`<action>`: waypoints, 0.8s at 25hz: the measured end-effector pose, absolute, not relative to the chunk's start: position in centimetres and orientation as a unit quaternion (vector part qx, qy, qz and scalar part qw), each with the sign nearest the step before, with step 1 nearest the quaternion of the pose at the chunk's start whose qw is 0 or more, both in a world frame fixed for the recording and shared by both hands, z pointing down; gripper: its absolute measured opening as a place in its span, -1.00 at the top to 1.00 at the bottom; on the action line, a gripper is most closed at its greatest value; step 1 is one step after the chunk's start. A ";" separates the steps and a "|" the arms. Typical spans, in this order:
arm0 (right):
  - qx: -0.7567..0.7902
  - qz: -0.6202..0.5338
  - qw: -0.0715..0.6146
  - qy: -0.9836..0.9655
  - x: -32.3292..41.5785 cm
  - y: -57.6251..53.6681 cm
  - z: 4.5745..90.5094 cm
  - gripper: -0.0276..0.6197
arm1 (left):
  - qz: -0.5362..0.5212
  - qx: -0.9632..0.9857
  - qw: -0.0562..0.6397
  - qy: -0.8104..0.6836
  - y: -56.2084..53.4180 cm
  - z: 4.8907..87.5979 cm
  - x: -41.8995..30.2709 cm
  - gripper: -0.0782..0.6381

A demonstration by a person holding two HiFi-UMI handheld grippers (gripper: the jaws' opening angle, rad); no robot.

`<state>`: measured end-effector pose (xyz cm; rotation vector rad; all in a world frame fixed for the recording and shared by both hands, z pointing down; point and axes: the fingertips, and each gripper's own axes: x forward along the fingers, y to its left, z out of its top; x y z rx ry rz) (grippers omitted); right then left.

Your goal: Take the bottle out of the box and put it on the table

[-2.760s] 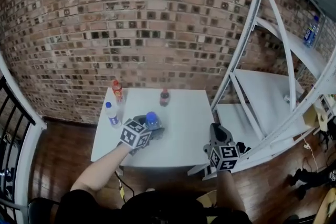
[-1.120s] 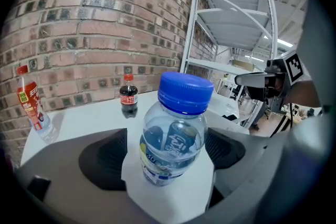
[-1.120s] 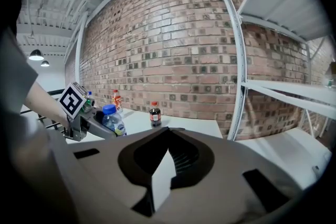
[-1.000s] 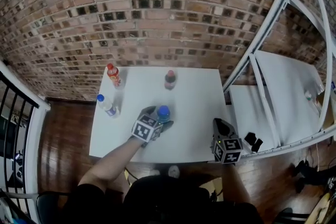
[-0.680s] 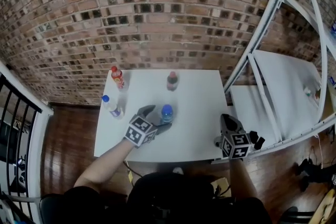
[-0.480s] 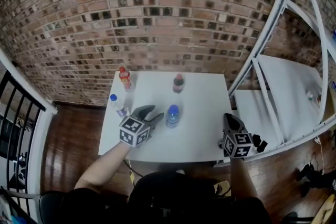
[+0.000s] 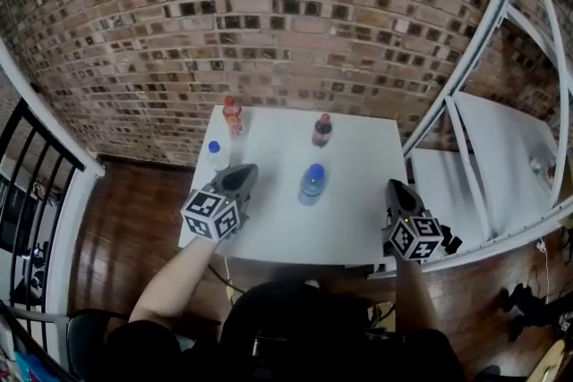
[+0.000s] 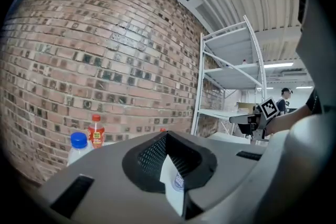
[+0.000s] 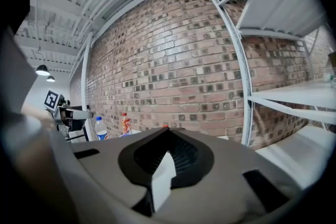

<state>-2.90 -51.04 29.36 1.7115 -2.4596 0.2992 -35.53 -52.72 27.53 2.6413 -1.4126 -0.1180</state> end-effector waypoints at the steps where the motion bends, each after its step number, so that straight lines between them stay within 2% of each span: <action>1: 0.568 0.097 0.059 -0.815 -3.1 -50.7 29.1 0.90 | -0.043 0.876 0.064 -0.477 -52.5 27.1 -36.2 0.77; 10: 0.569 0.097 0.026 -0.816 -3.8 -47.1 27.9 0.91 | -0.108 0.835 0.021 -0.539 -49.2 23.7 -43.8 0.77; 13: 0.563 0.097 0.029 -0.820 -3.0 -44.9 27.9 0.91 | -0.124 0.821 0.020 -0.557 -46.1 23.6 -44.6 0.77; 20: 0.539 0.087 0.019 -0.837 0.6 -41.8 26.6 0.91 | -0.157 0.785 -0.032 -0.598 -39.1 21.6 -44.6 0.77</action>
